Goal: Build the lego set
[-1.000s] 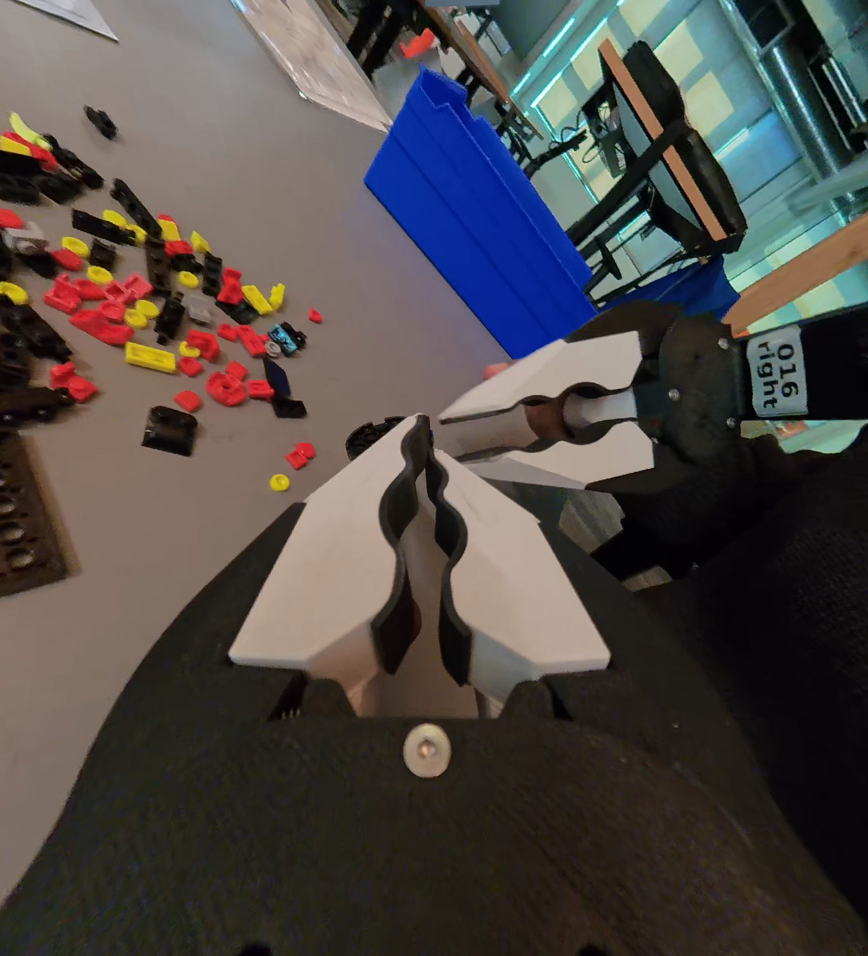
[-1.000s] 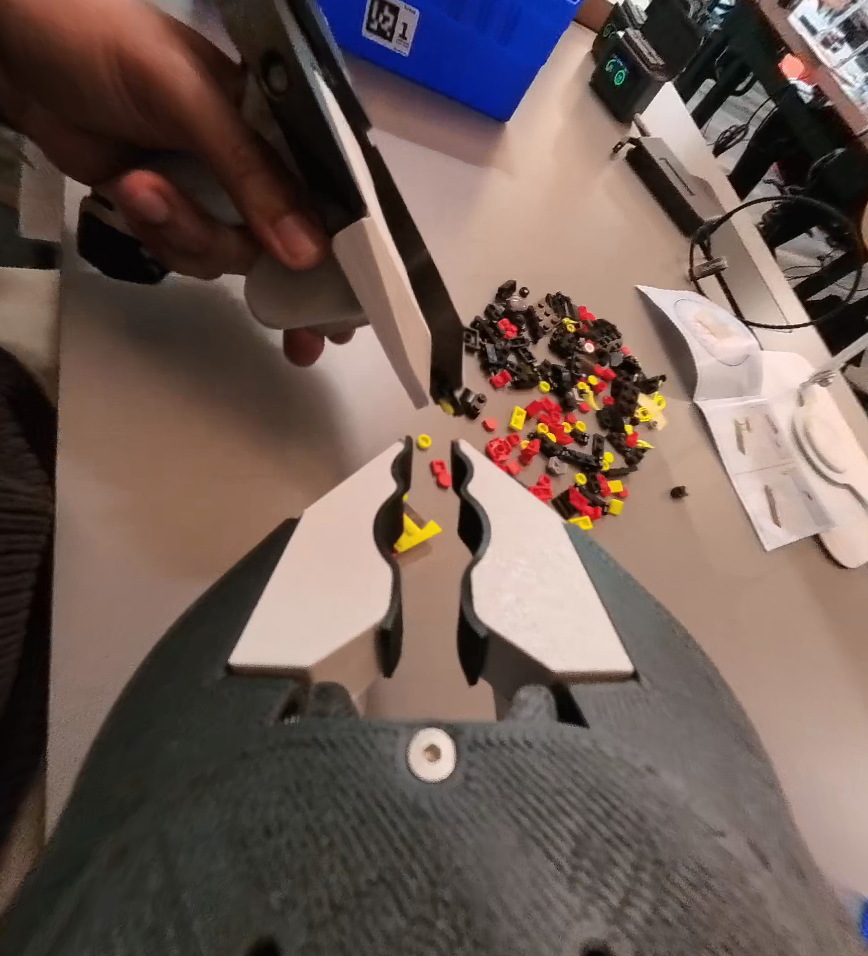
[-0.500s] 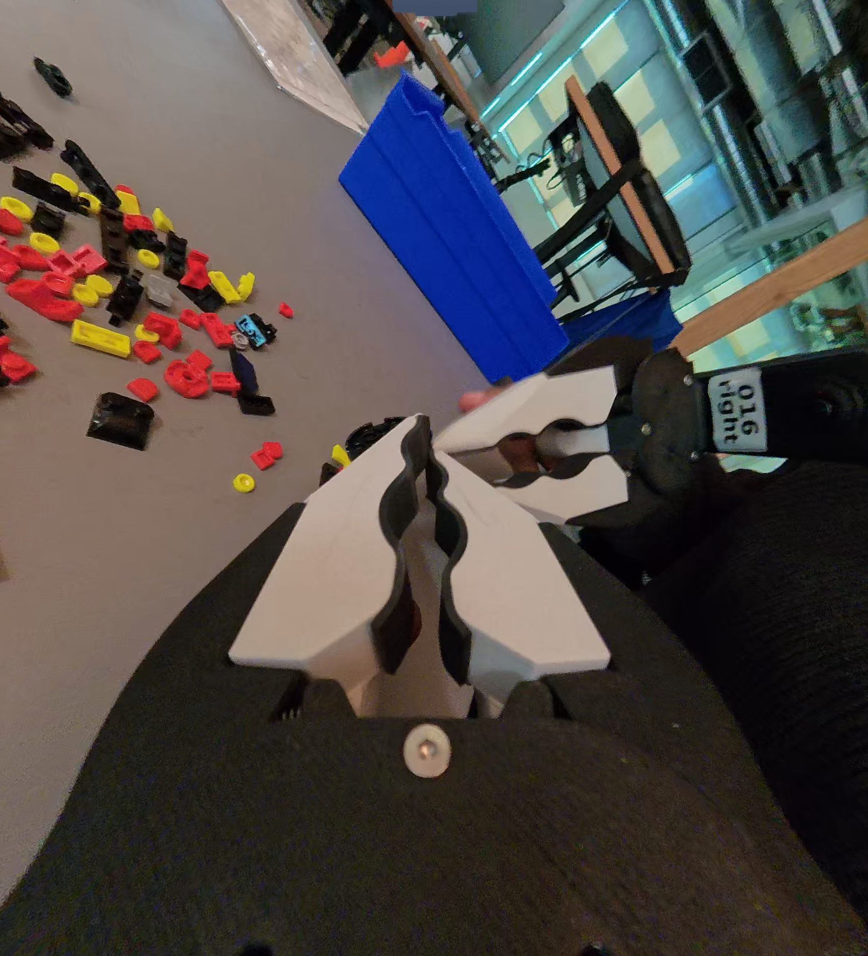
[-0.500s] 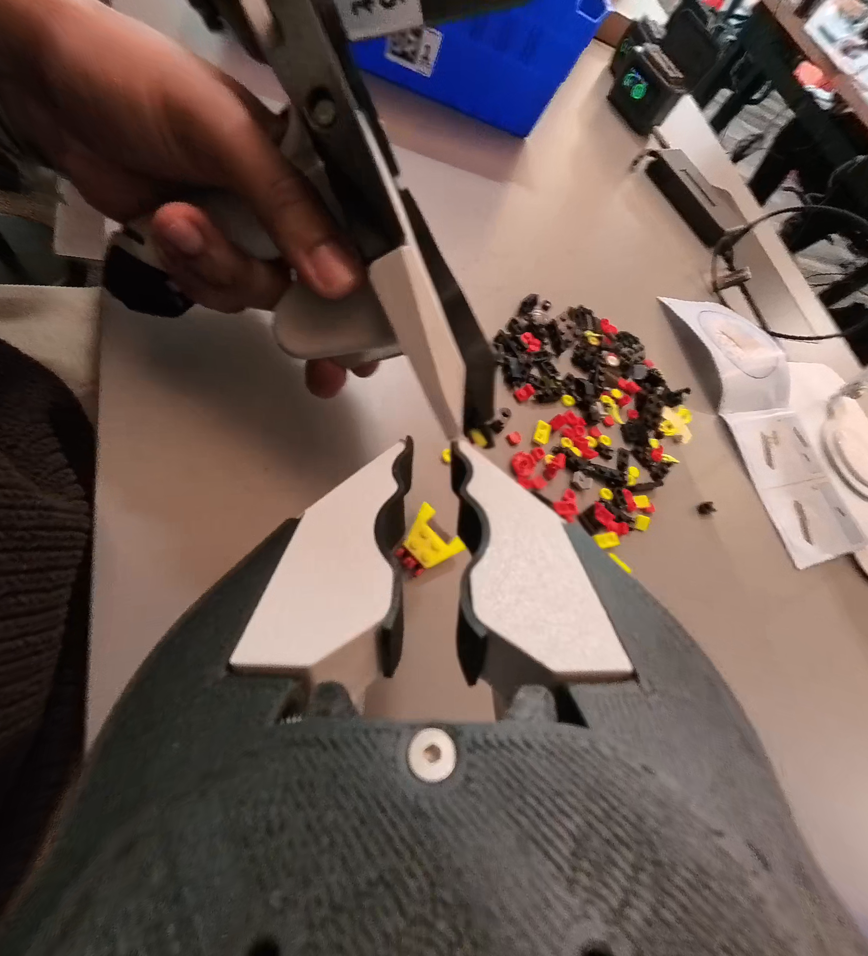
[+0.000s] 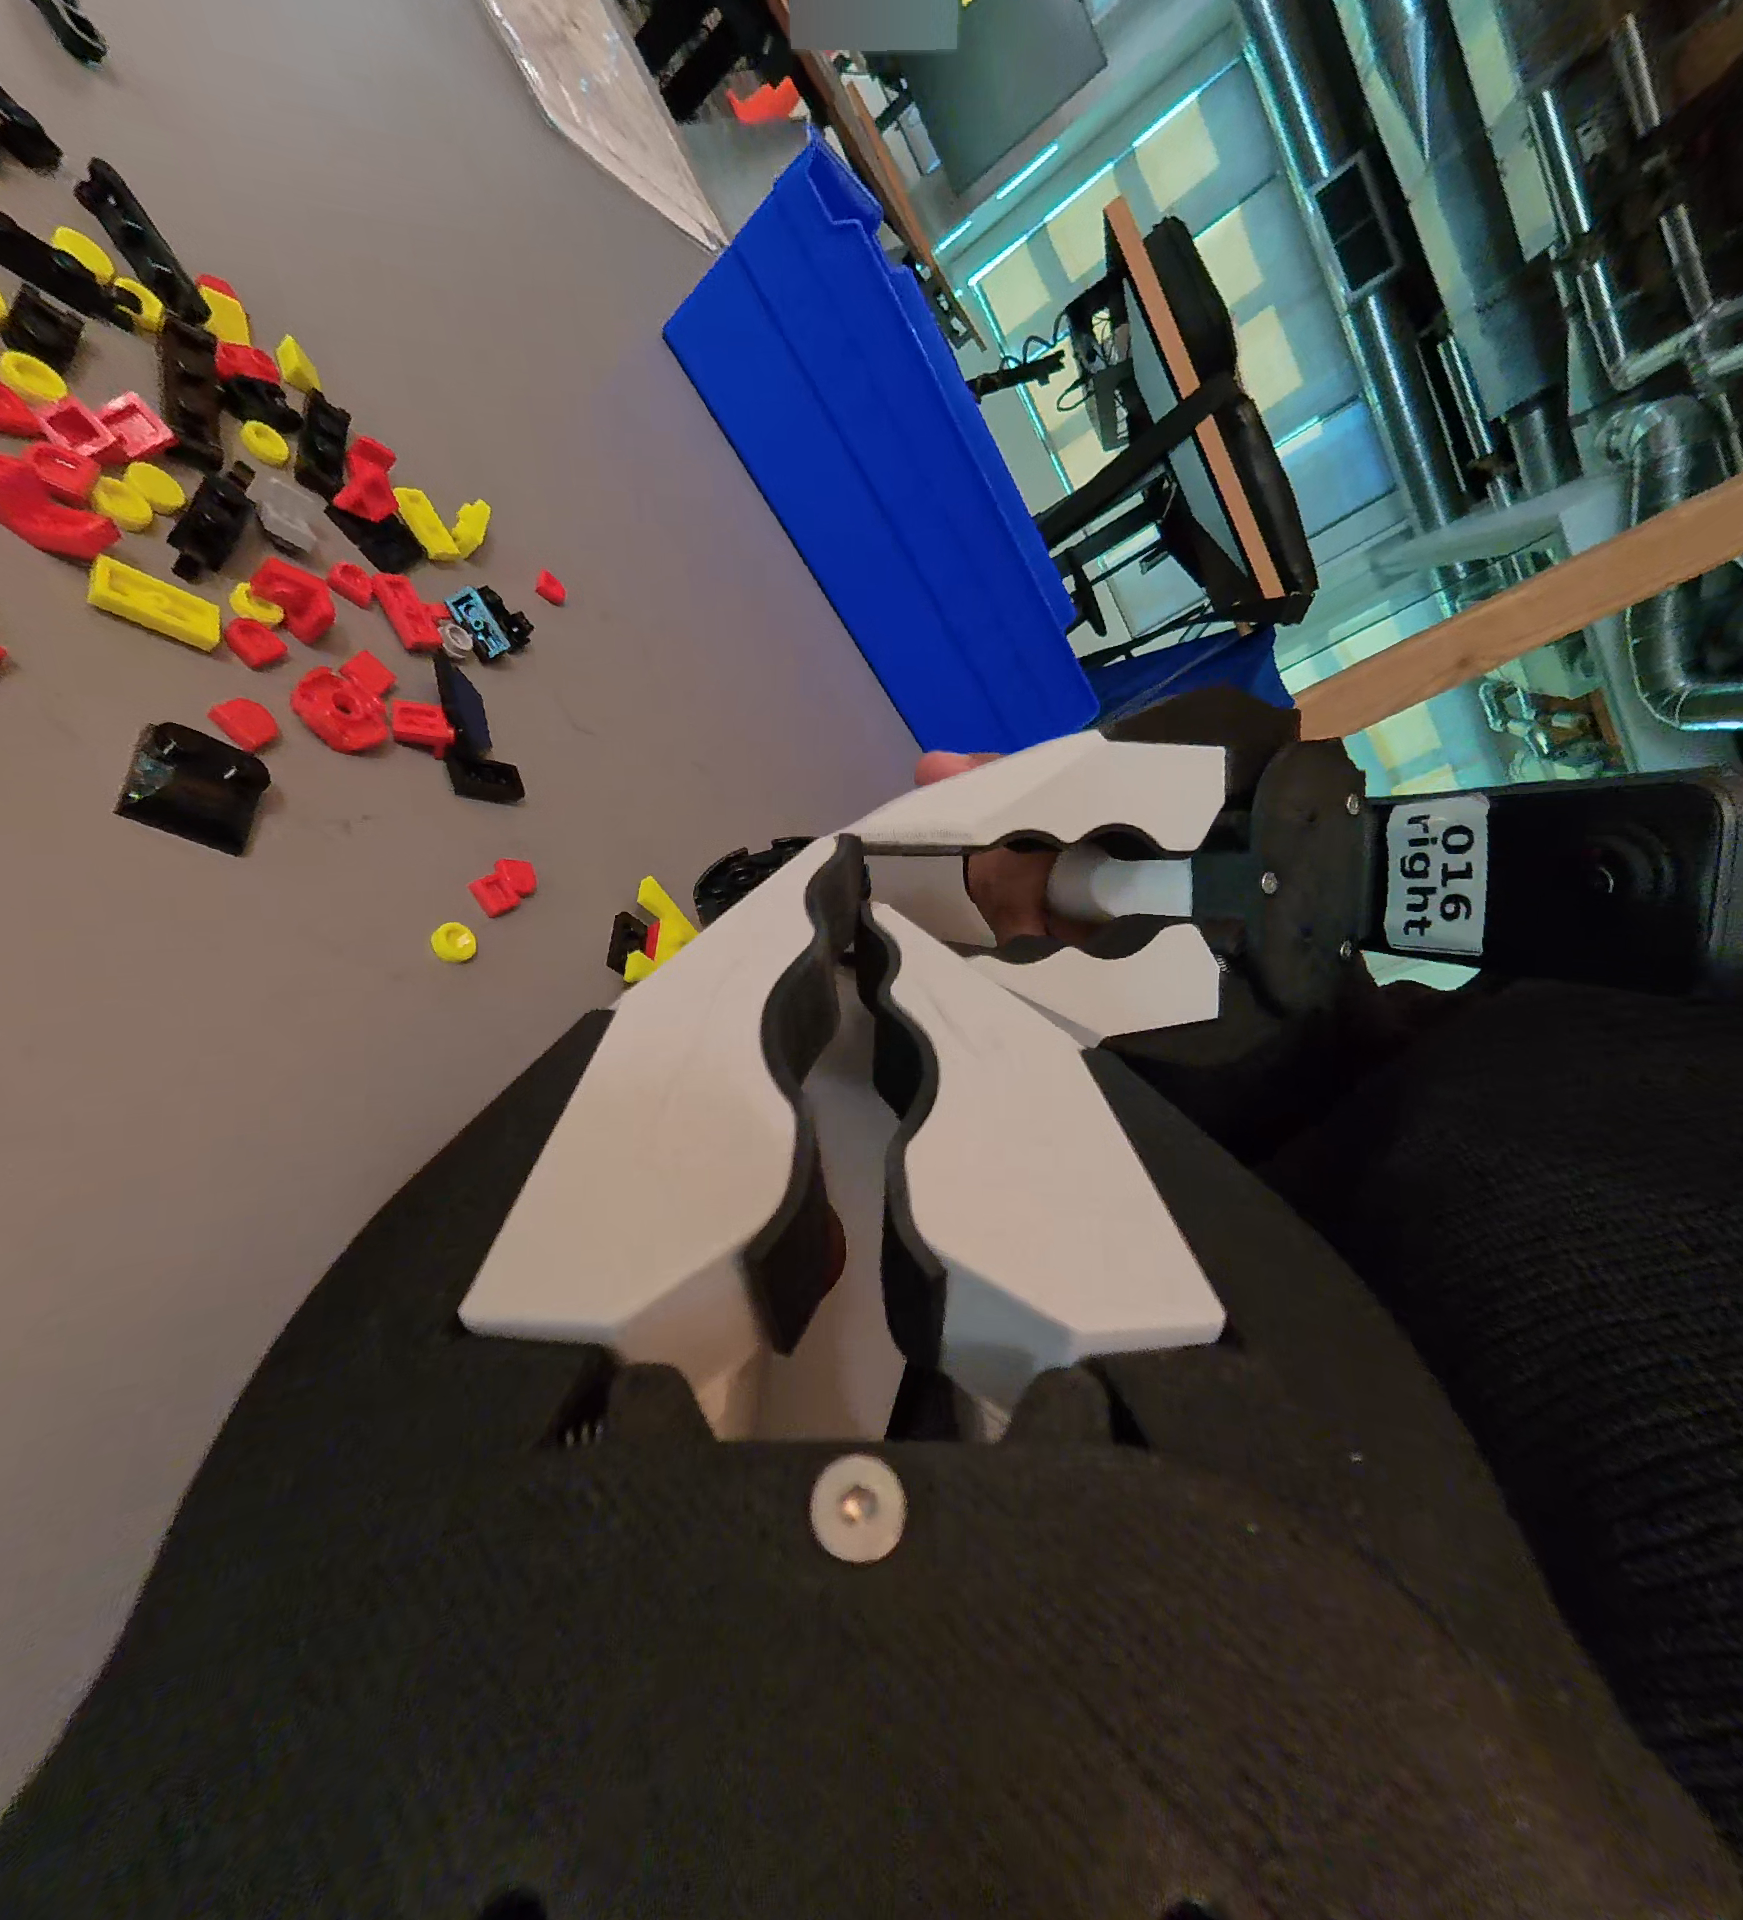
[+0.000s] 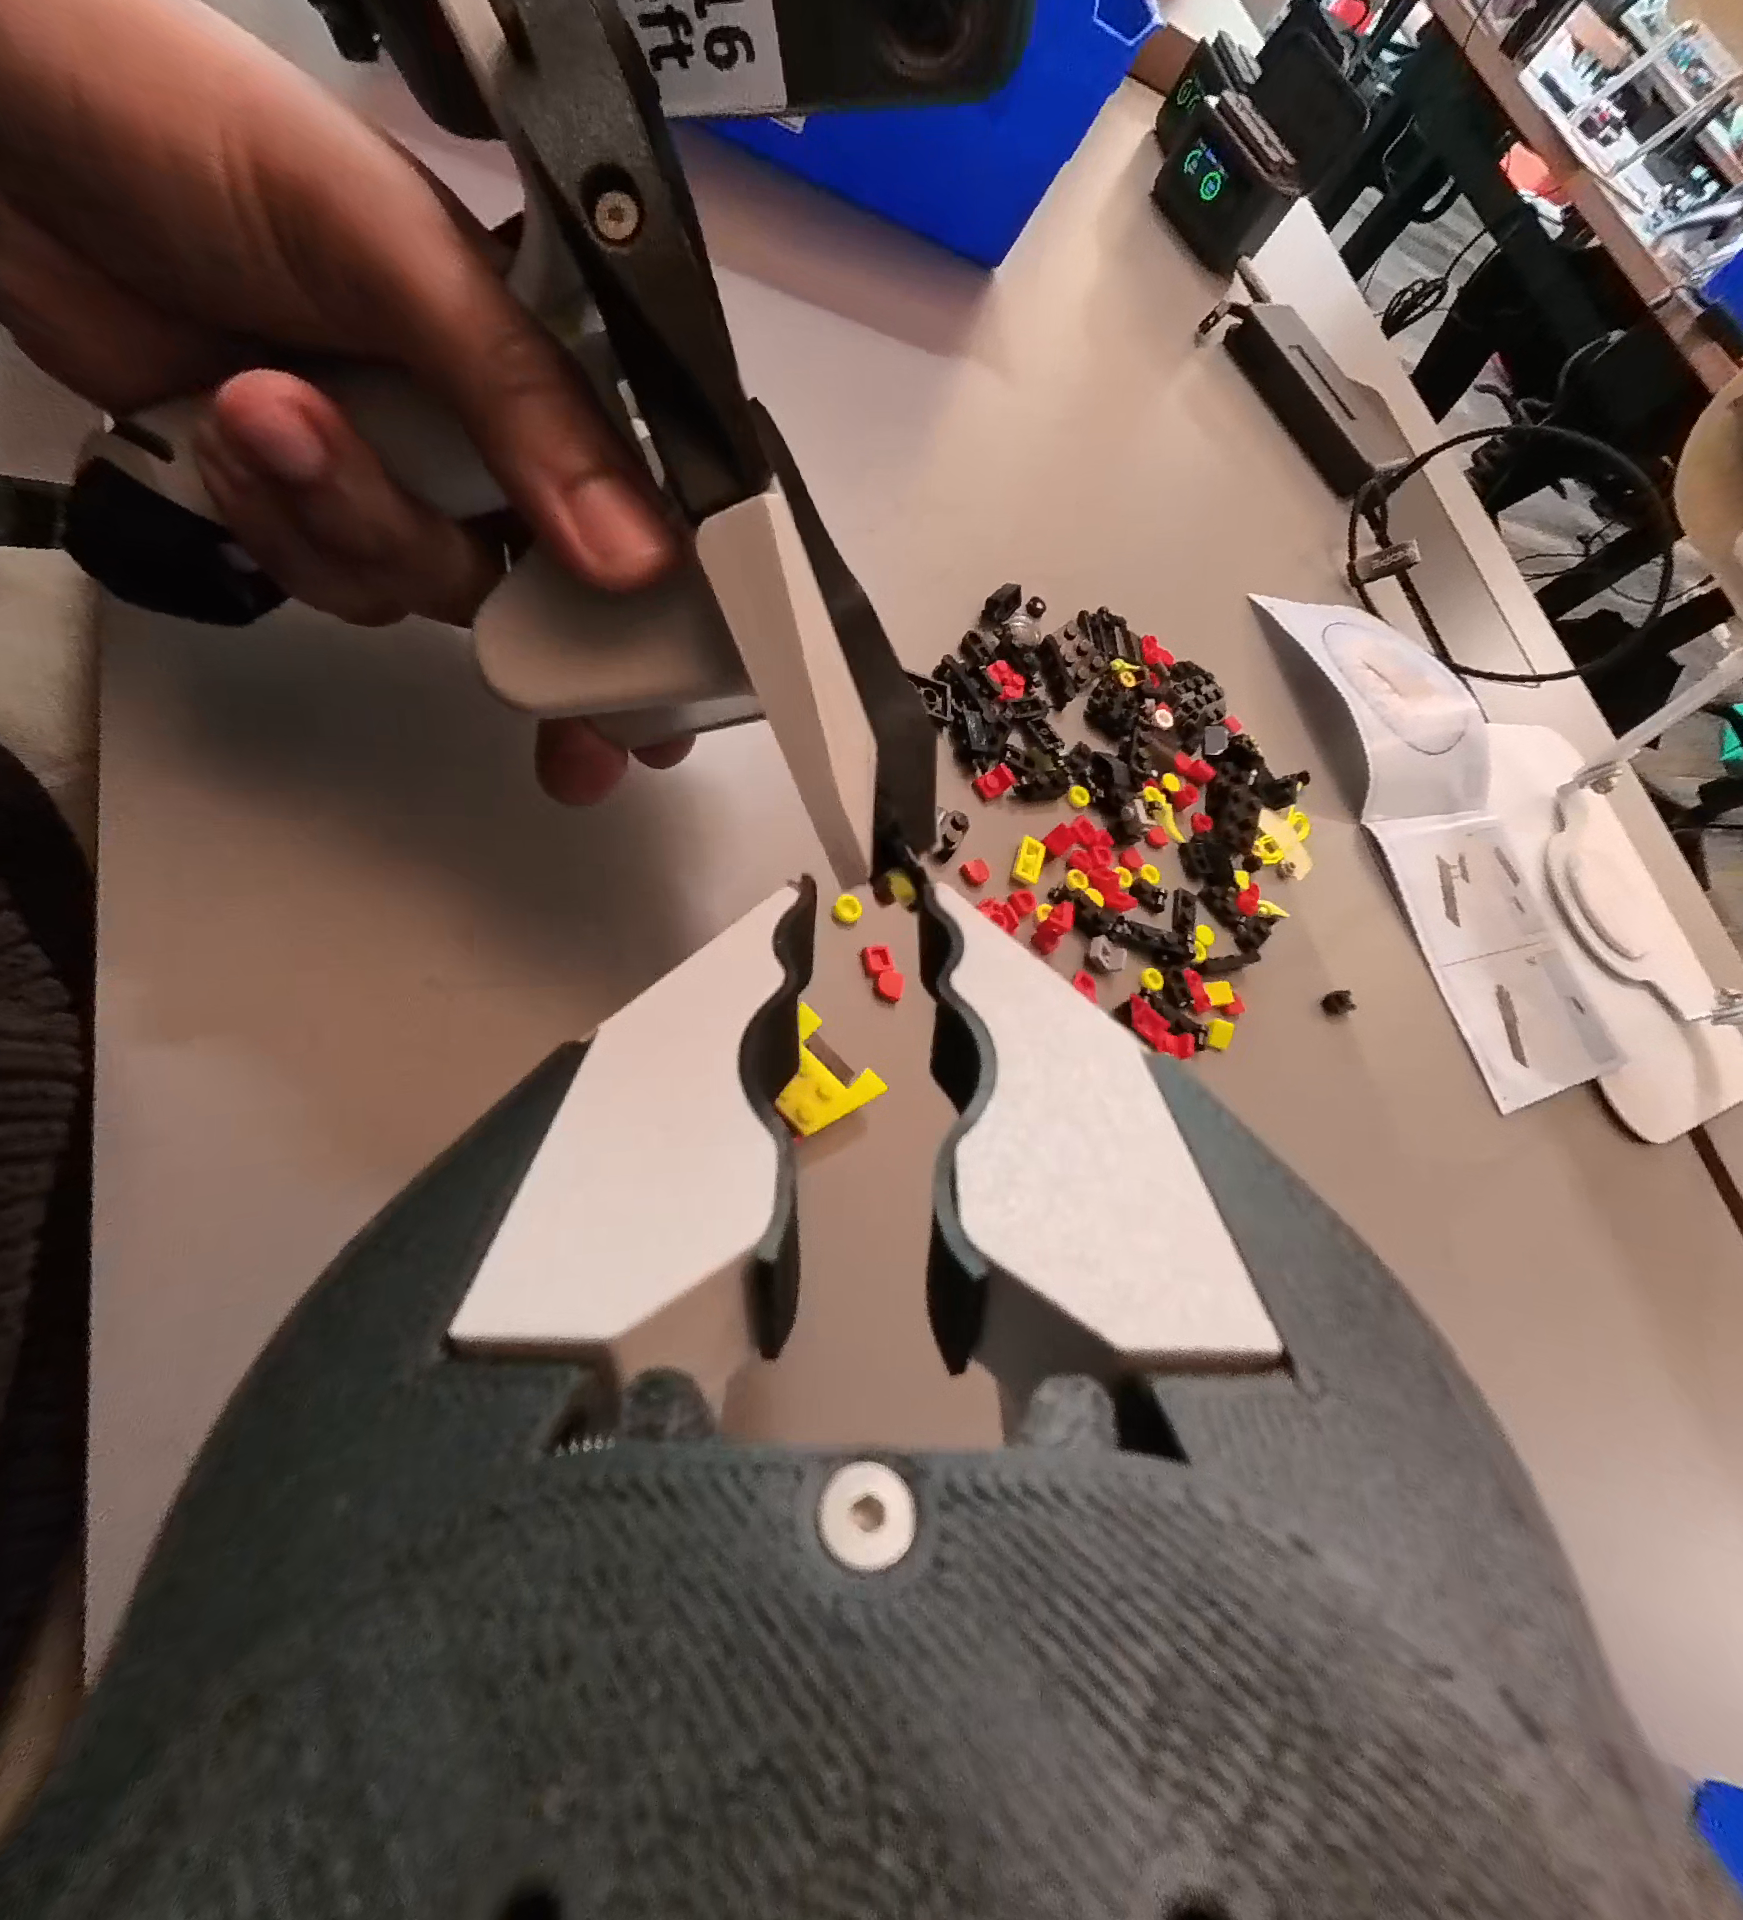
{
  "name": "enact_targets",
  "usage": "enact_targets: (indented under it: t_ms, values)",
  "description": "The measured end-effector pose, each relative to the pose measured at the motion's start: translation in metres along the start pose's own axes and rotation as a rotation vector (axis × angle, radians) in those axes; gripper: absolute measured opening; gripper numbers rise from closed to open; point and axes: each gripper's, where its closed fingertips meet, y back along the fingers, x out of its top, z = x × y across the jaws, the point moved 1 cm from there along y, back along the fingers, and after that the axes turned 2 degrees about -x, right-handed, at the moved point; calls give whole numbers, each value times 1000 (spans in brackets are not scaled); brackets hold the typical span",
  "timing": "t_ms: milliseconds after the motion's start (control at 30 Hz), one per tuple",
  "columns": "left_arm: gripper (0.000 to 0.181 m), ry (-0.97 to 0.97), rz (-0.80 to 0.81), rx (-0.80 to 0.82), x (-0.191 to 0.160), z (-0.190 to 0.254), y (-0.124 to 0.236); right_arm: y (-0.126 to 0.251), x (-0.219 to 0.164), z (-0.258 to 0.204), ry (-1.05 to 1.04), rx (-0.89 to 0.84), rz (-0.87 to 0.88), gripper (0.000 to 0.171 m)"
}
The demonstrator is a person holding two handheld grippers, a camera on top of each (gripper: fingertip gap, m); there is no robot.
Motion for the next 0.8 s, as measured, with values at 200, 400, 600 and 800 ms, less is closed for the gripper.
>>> enact_targets:
  t_ms: [200, 400, 600, 800]
  values:
    - [0, 13, -1, -4, -1, -1, 0, -1, -1, -2, -3, 11, -5, 18]
    - [0, 14, 40, -15, 7, 3, -1, -3, -1, -29, -16, 153, -8, 12]
    - [0, 20, 80, 30, 18, -10, 13, -4, -9, -11, -18, 63, -48, 5]
    - [0, -13, 61, 56, 17, -14, 14, 1, -29, 24, -75, -17, -78, 8]
